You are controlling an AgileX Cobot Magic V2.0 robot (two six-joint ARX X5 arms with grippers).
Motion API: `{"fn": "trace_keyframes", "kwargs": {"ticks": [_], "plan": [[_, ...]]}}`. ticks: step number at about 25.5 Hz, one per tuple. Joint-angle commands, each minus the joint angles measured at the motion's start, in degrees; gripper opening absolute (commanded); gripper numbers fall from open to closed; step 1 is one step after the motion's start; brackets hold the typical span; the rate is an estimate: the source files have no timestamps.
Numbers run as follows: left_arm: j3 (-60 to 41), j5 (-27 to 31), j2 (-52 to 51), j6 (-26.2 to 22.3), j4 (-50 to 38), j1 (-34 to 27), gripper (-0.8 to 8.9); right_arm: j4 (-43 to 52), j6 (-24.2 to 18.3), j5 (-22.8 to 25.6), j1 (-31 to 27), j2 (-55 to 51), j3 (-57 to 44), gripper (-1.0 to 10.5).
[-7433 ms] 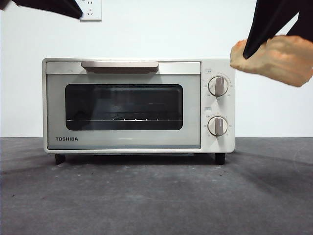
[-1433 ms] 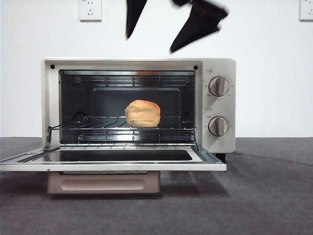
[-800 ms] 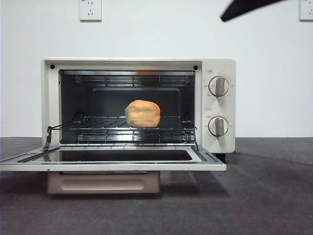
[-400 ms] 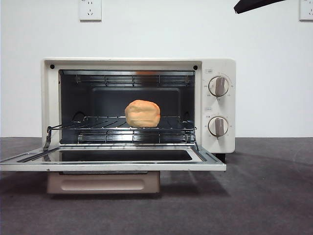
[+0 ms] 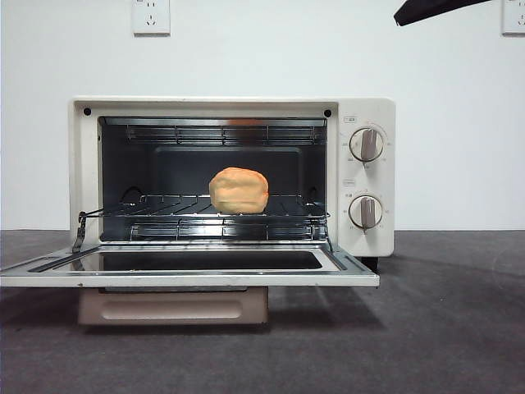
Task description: The left arm flap open the oven, the right arm pick bread and place it into oven, the left arm flap close the oven
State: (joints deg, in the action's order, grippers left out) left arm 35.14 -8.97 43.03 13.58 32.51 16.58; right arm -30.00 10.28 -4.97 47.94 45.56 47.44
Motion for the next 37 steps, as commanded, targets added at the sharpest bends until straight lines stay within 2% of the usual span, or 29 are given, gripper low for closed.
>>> {"fn": "trace_keyframes", "kwargs": {"ticks": [1, 6, 15, 17, 23, 28, 37], "plan": [[0.2, -1.0, 2.5, 2.1, -4.8, -1.3, 0.14, -0.5, -0.4, -0.2, 0.6, 0.4, 0.5, 4.4], [0.2, -2.5, 9.1, 1.4, -8.4, -6.1, 0.14, -1.6, -0.4, -0.2, 0.6, 0.4, 0.5, 4.4], [0.2, -14.7, 21.8, -0.1, -15.1, -15.8, 0.14, -1.9, -0.5, -0.2, 0.6, 0.4, 0.5, 4.4], [0.2, -15.5, 24.1, -0.8, -15.8, -16.9, 0.14, -1.9, -0.6, -0.2, 0.6, 0.4, 0.5, 4.4], [0.2, -18.1, 32.9, -4.8, -16.4, -17.8, 0.14, -1.8, -0.7, -0.2, 0.6, 0.4, 0.5, 4.4], [0.2, -21.8, 39.1, -5.2, -20.1, -17.8, 0.14, -1.8, -0.7, -0.1, 0.6, 0.4, 0.5, 4.4], [0.2, -28.9, 43.5, -4.9, -23.0, -17.8, 0.14, -1.8, -0.4, 0.5, 0.6, 0.4, 0.5, 4.4]]}}
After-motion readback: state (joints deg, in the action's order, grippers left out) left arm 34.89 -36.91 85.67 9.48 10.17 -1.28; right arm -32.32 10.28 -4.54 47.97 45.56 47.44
